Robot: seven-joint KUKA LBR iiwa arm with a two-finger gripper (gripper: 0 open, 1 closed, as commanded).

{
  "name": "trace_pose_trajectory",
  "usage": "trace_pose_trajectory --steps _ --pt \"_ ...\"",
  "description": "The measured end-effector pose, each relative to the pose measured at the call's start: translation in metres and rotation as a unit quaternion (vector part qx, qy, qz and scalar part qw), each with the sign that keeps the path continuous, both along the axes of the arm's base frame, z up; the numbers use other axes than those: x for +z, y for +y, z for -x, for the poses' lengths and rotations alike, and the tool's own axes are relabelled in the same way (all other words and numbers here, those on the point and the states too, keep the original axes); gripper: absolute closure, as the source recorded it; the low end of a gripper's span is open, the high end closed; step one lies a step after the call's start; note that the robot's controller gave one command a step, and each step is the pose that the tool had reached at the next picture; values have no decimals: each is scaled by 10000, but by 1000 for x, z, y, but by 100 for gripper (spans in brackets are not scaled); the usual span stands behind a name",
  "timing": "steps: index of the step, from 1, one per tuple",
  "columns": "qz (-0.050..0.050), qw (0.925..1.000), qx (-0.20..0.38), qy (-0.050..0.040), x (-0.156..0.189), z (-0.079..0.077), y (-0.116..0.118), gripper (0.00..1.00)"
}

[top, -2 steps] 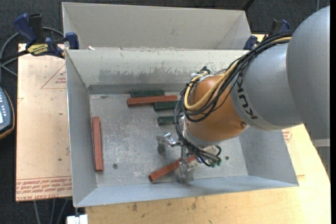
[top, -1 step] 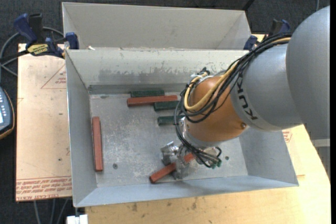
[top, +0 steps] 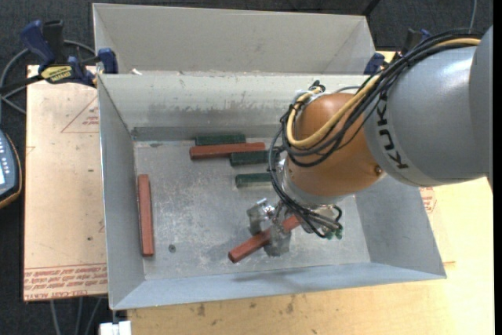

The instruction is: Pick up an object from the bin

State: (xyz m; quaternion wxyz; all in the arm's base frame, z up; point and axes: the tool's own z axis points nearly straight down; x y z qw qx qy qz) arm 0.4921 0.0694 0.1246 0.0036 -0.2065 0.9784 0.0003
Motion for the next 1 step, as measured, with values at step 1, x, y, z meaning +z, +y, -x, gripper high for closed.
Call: trace_pose_trajectory --steps 1 --pt "1 10000 -2 3 37 -1 1 100"
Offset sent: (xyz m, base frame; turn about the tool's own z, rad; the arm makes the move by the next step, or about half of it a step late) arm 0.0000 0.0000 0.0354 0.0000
